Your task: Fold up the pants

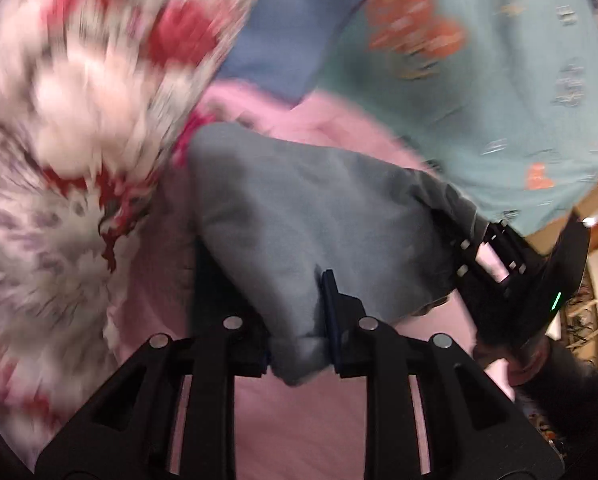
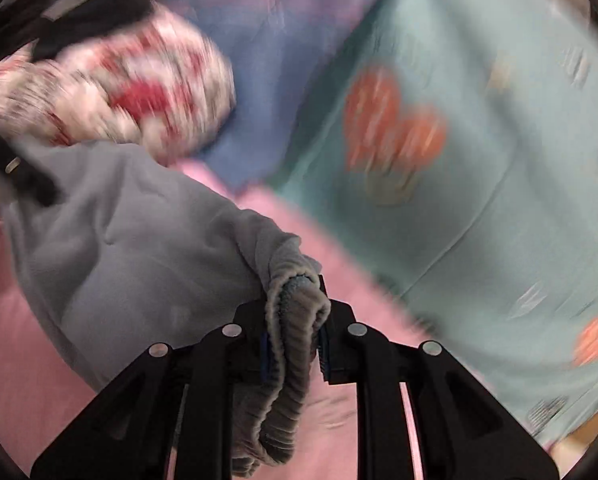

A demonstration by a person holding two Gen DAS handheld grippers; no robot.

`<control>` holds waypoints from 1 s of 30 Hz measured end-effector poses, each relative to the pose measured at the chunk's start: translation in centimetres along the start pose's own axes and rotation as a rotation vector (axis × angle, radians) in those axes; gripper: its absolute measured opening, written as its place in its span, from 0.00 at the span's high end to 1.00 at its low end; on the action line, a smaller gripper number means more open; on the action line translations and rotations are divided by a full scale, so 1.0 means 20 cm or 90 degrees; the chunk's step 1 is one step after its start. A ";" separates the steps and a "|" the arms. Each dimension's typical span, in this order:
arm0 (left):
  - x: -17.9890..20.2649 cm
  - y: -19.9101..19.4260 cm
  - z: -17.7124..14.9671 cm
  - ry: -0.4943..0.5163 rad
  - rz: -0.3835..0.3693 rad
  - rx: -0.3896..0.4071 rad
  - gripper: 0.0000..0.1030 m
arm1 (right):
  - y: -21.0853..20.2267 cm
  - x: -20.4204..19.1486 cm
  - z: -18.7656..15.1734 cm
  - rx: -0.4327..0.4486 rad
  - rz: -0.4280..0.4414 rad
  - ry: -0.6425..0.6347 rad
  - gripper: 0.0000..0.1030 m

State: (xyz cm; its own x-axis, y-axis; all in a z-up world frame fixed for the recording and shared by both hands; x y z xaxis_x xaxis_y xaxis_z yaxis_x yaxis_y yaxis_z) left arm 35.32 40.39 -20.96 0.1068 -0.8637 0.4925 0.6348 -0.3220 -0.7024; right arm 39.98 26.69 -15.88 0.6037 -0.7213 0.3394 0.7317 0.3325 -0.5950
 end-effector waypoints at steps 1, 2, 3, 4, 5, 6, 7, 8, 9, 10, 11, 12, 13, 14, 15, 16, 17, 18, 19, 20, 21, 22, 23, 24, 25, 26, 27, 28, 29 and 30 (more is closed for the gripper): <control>-0.04 0.05 -0.02 0.004 0.017 -0.010 0.79 | 0.08 0.03 -0.05 -0.032 0.018 0.041 0.80; -0.07 0.09 -0.05 0.018 0.037 -0.015 0.75 | 0.15 0.06 -0.09 -0.052 0.050 0.092 0.75; -0.07 0.11 -0.06 0.040 0.054 -0.007 0.68 | 0.16 0.10 -0.10 -0.046 0.078 0.140 0.72; -0.07 0.10 -0.06 0.057 0.067 0.003 0.63 | 0.16 0.13 -0.10 -0.049 0.094 0.168 0.62; -0.06 0.09 -0.07 0.067 0.081 0.007 0.59 | 0.16 0.17 -0.11 -0.060 0.133 0.208 0.58; -0.07 0.07 -0.07 0.071 0.098 0.008 0.55 | 0.16 0.19 -0.11 -0.071 0.162 0.238 0.57; -0.07 0.05 -0.06 0.071 0.109 0.011 0.55 | 0.13 0.24 -0.10 -0.087 0.184 0.271 0.56; -0.07 0.02 -0.06 0.071 0.121 0.016 0.55 | 0.10 0.28 -0.11 -0.098 0.178 0.292 0.50; -0.05 -0.04 -0.04 0.074 0.139 0.034 0.57 | 0.05 0.33 -0.10 -0.100 0.179 0.316 0.49; -0.01 -0.10 -0.03 0.080 0.155 0.056 0.53 | 0.01 0.35 -0.08 -0.087 0.188 0.336 0.49; 0.00 -0.17 0.01 0.092 0.176 0.084 0.50 | -0.05 0.38 -0.06 -0.069 0.187 0.353 0.49; 0.03 -0.26 0.03 0.110 0.196 0.124 0.45 | -0.12 0.40 -0.02 -0.045 0.184 0.367 0.49; 0.07 -0.30 0.06 0.119 0.194 0.152 0.43 | -0.16 0.40 0.02 -0.022 0.196 0.377 0.49; 0.11 -0.33 0.09 0.120 0.177 0.170 0.42 | -0.19 0.39 0.07 0.001 0.219 0.387 0.49; 0.16 -0.32 0.13 0.118 0.145 0.178 0.42 | -0.20 0.36 0.10 0.016 0.246 0.395 0.49; 0.18 -0.29 0.15 0.119 0.112 0.177 0.41 | -0.18 0.34 0.12 0.020 0.271 0.399 0.49; 0.19 -0.22 0.16 0.121 0.093 0.170 0.41 | -0.15 0.30 0.12 0.014 0.287 0.400 0.49; 0.18 -0.14 0.17 0.119 0.099 0.159 0.41 | -0.08 0.26 0.11 -0.003 0.282 0.394 0.49; 0.14 -0.04 0.16 0.109 0.108 0.133 0.41 | 0.01 0.22 0.06 -0.037 0.266 0.388 0.49; 0.09 0.04 0.15 0.095 0.117 0.110 0.41 | 0.09 0.20 0.00 -0.068 0.253 0.387 0.51; 0.01 0.14 0.11 0.077 0.133 0.074 0.42 | 0.15 0.19 -0.06 -0.084 0.233 0.388 0.51; -0.04 0.21 0.07 0.066 0.144 0.054 0.42 | 0.17 0.18 -0.07 -0.057 0.228 0.384 0.51; -0.04 0.23 0.06 0.081 0.152 0.068 0.42 | 0.16 0.16 -0.05 -0.055 0.221 0.365 0.51; 0.00 0.22 0.05 0.114 0.175 0.071 0.41 | 0.14 0.15 -0.04 -0.063 0.209 0.347 0.51; 0.03 0.21 0.05 0.134 0.195 0.064 0.40 | 0.12 0.14 -0.01 -0.072 0.205 0.341 0.49; 0.05 0.19 0.05 0.139 0.203 0.058 0.37 | 0.08 0.13 0.04 -0.080 0.207 0.346 0.48; 0.08 0.15 0.06 0.132 0.201 0.060 0.31 | 0.02 0.14 0.06 -0.079 0.214 0.354 0.48; 0.11 0.09 0.06 0.126 0.197 0.072 0.26 | -0.05 0.13 0.09 -0.073 0.219 0.362 0.48; 0.16 0.03 0.05 0.125 0.194 0.084 0.22 | -0.11 0.13 0.10 -0.067 0.213 0.364 0.44; 0.20 -0.04 0.04 0.123 0.206 0.097 0.11 | -0.19 0.13 0.10 -0.063 0.201 0.363 0.41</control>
State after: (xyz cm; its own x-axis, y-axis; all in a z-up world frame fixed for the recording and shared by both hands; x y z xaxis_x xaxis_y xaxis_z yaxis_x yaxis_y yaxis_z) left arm 35.98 37.53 -18.04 0.1827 -0.9727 0.1432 0.6998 0.0263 -0.7139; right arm 39.46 24.81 -11.30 0.5027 -0.8158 -0.2859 0.4979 0.5436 -0.6757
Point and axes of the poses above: each gripper's, at about its wrist camera, not at the fingertips, and y roughly the way its jaws point, x to its right, z to its top, the point moved 6 cm from there along y, roughly the way its jaws point, and after that the axes turned 4 degrees about x, right-handed, at the moved point
